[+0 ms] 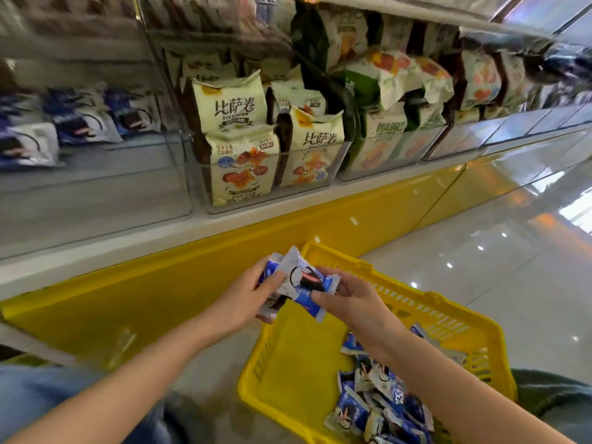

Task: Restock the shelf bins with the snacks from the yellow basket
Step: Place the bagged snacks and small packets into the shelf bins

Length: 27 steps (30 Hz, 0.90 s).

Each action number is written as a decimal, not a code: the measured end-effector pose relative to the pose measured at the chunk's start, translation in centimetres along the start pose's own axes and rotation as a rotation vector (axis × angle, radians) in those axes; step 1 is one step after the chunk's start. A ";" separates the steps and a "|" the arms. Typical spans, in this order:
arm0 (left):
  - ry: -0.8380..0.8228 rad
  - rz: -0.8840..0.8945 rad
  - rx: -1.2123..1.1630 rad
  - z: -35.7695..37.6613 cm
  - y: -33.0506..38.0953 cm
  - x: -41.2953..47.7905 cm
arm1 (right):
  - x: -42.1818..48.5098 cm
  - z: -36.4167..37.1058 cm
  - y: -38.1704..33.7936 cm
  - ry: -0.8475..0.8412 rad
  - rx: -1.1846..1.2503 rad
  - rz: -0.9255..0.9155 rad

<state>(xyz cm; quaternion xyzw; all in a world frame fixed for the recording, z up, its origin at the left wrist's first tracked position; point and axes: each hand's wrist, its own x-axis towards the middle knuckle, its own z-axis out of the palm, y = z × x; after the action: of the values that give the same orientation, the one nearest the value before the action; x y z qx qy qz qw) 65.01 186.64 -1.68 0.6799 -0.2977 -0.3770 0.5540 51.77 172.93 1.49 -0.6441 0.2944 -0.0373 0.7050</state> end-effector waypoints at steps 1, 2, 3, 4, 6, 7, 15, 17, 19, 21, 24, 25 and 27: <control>0.014 0.032 0.022 -0.8 0.7 -0.5 | -0.1 0.7 -0.8 -0.036 -0.036 -0.020; 0.031 0.066 0.038 -1.8 1.4 -1.1 | -0.2 1.5 -1.5 -0.066 -0.103 -0.037; 0.050 0.097 0.053 -2.7 2.1 -1.5 | -0.3 2.4 -2.4 -0.089 -0.183 -0.052; 0.069 0.122 0.068 -3.7 2.8 -1.9 | -0.2 3.2 -3.1 -0.100 -0.268 -0.077; 0.101 0.162 0.109 -5.6 4.0 -2.8 | 0.1 4.7 -4.7 -0.113 -0.411 -0.131; 0.108 0.188 0.137 -6.5 4.5 -3.3 | 0.3 5.4 -5.5 -0.132 -0.455 -0.161; 0.146 0.214 -0.048 -11.9 7.0 -5.4 | 2.1 10.5 -11.2 -0.145 -0.616 -0.310; 0.163 0.207 -0.167 -12.8 7.6 -6.0 | 2.3 11.5 -12.6 -0.091 -0.491 -0.315; 0.192 0.204 -0.234 -13.3 7.9 -6.6 | 2.6 12.9 -13.5 -0.125 -0.234 -0.310; 0.265 0.220 -0.247 -13.8 8.0 -7.1 | 2.7 14.5 -13.9 -0.218 -0.042 -0.304; 0.488 0.275 -0.260 -15.3 8.1 -7.6 | 2.8 16.3 -14.0 -0.287 -0.146 -0.364; 0.557 0.293 -0.251 -15.9 8.1 -7.8 | 2.8 16.7 -14.2 -0.270 -0.238 -0.410; 0.656 0.328 -0.189 -16.9 8.2 -8.3 | 2.8 17.5 -14.8 -0.198 -0.367 -0.522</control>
<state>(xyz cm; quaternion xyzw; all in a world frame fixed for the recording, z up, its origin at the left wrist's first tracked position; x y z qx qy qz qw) 74.87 200.67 9.54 0.6538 -0.1731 -0.0713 0.7332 67.01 184.76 14.15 -0.8146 0.0512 -0.0999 0.5691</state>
